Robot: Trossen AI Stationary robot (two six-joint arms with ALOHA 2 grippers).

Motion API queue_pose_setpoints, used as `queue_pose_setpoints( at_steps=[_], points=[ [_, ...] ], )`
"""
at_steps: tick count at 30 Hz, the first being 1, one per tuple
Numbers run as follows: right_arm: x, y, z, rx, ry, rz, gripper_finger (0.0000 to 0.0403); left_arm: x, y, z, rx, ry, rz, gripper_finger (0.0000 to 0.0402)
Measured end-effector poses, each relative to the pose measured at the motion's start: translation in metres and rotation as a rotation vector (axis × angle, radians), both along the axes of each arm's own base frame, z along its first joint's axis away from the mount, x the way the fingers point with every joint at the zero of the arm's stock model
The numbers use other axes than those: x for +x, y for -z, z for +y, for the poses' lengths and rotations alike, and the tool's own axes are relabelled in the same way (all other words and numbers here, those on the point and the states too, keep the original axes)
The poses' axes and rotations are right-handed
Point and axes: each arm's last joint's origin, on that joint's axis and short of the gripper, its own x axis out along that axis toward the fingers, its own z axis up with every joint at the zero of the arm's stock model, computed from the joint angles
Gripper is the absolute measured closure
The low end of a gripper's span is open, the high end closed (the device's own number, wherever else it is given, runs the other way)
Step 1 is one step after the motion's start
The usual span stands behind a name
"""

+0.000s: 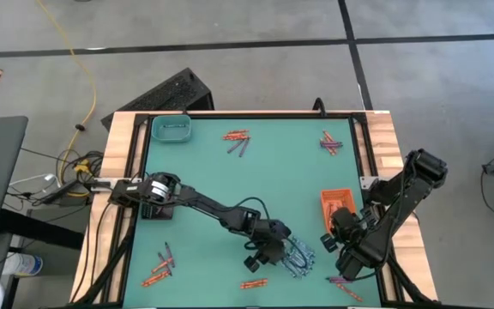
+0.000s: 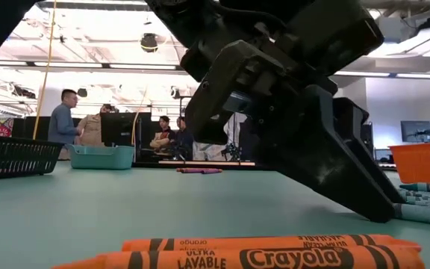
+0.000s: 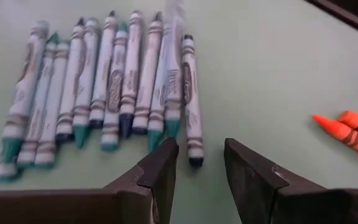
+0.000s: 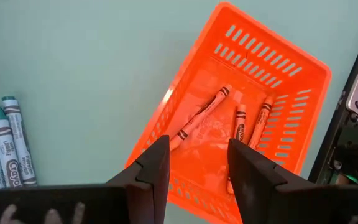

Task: Sort crayons
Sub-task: Put the blue crayon into the green bin

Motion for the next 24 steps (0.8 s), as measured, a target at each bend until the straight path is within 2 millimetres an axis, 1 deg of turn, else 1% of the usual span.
queue_pose_setpoints(
  at_steps=[3, 5, 10, 14, 18, 24],
  points=[
    [0.0, 0.0, 0.0001, 0.0, -0.001, 0.0, 0.025, 0.0003, 0.0001, 0.0017, 0.004, -0.014, 0.005, 0.0278],
    [0.0001, 0.0001, 0.0001, 0.0, -0.007, 0.003, 0.025, 0.0006, 0.0002, 0.0032, 0.005, -0.017, 0.005, 0.0288],
    [0.0, 0.0, 0.0, -0.002, -0.013, 0.007, 0.025, 0.0011, 0.0001, 0.0049, 0.005, -0.014, 0.002, 0.0342],
    [0.0, 0.0, 0.0, -0.002, -0.014, 0.008, 0.025, 0.0009, 0.0, 0.0047, 0.015, 0.022, -0.012, 0.0389],
    [0.0, 0.0, 0.0, -0.003, -0.015, 0.009, 0.025, -0.0004, 0.0007, 0.0025, 0.032, 0.05, -0.017, 0.0395],
    [0.0001, 0.0002, 0.0002, -0.001, -0.016, 0.008, 0.025, -0.0047, 0.0047, 0.002, 0.06, 0.068, 0.029, 0.0399]
  ],
)
